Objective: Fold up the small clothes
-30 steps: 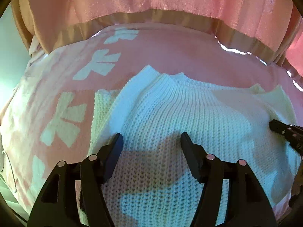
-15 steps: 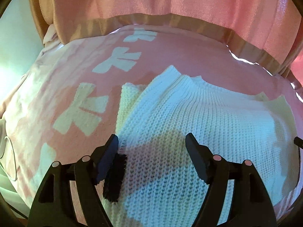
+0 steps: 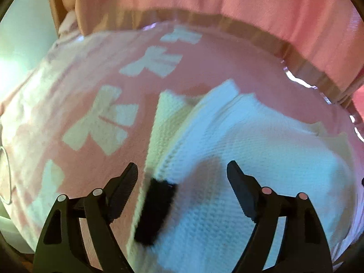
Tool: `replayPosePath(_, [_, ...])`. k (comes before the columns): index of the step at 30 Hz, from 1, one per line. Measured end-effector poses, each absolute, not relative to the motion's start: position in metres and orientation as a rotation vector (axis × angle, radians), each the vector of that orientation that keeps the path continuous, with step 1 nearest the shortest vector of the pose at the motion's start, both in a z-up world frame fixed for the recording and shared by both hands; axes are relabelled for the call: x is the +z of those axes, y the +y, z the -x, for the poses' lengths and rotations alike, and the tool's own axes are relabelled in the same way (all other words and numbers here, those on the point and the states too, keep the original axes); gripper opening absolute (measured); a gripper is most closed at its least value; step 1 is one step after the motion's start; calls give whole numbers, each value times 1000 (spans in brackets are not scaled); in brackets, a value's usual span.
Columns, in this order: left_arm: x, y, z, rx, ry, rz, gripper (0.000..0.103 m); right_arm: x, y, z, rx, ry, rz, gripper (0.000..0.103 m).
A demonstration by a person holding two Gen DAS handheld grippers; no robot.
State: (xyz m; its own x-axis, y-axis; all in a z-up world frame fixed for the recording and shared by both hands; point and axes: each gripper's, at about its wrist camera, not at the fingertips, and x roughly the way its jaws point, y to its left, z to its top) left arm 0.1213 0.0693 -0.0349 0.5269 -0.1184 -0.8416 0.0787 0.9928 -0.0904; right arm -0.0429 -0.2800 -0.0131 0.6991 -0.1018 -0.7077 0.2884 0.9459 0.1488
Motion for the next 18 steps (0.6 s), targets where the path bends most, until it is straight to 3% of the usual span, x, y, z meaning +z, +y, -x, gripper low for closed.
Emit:
replayPosePath(5, [-10, 30, -119, -190, 928, -11, 79, -23, -255, 8, -68, 804, -279, 19])
replayPosePath(11, [-53, -12, -154, -147, 1032, -88, 80, -57, -197, -51, 68, 906, -182, 19])
replayPosePath(13, [-61, -20, -159, -99, 995, -132, 87, -71, -188, -63, 30, 939, -107, 15])
replayPosePath(15, [-63, -25, -164, -73, 991, -155, 87, -72, -194, -71, 4, 925, -126, 10])
replayPosePath(18, [-62, -23, -170, -60, 1008, -129, 87, -56, -202, -72, 4, 865, -186, 12])
